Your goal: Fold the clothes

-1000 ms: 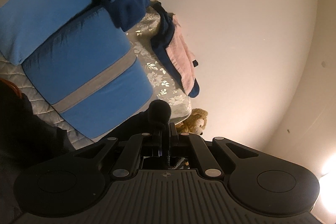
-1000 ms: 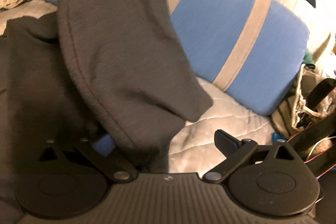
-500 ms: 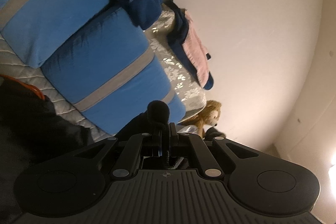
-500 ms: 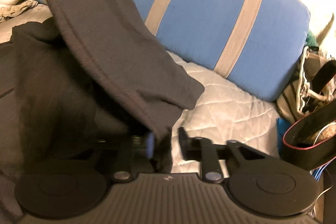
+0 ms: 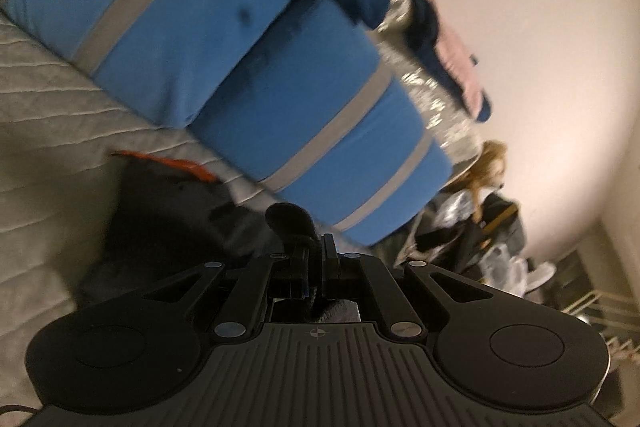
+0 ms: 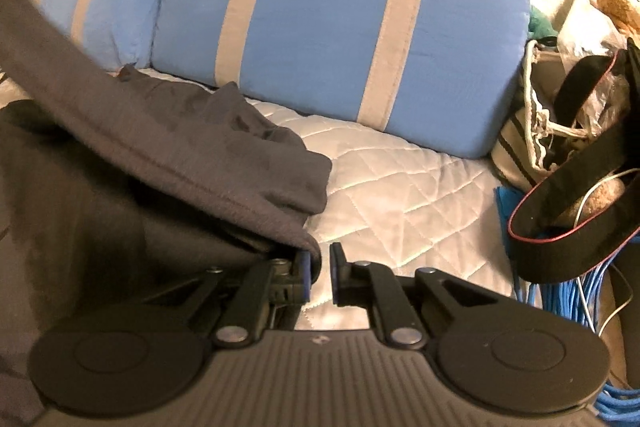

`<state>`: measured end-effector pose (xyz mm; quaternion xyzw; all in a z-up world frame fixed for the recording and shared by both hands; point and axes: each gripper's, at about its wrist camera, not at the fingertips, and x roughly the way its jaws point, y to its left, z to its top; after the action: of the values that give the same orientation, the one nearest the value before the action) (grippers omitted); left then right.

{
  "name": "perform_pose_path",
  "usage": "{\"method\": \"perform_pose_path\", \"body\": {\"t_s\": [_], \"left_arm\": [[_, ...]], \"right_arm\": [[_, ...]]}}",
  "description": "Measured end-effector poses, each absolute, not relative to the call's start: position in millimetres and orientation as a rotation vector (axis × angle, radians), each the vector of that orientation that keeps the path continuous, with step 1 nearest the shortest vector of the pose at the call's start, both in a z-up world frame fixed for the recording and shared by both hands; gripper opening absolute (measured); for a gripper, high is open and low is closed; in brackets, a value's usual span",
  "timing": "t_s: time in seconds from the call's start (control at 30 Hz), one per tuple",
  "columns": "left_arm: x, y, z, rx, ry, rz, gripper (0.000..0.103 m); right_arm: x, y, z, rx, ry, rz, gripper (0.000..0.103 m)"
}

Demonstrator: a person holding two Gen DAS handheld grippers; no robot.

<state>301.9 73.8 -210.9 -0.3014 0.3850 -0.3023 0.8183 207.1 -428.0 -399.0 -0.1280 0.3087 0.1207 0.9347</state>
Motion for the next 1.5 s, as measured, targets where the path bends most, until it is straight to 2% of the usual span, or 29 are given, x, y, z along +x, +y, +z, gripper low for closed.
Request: {"method": "perform_pose_path", "body": {"t_s": [0.23,0.5,0.73,0.9,1.27,1.33,1.5], "left_arm": [[300,82,-256,-0.485,0.889,-0.620,0.005],[291,97,-315,-0.432,0.990,-0.582,0.005],[277,90,-347,-0.306,1.061,-0.571,0.006],[272,88,-352,-0.259,1.062,-0.560,0.006],[275,83,-327,-0.149,0.942,-0.525,0.006],[275,81,-332,-0.133,0.947,-0.514,0.006],[275,76,-344,-0.092,0.960,-0.487,0.008]], "right_arm": [[206,-427,-403,-0.270,0.639,0.234,0.011],[204,-425,-407,-0.288,0.644,0.242,0.012],[202,-423,-411,-0.291,0.651,0.253,0.012],[202,-421,-412,-0.302,0.655,0.258,0.012],[196,-413,-414,-0.337,0.658,0.266,0.012],[195,-411,-414,-0.350,0.658,0.264,0.017],[194,-409,-418,-0.383,0.674,0.264,0.022]]}}
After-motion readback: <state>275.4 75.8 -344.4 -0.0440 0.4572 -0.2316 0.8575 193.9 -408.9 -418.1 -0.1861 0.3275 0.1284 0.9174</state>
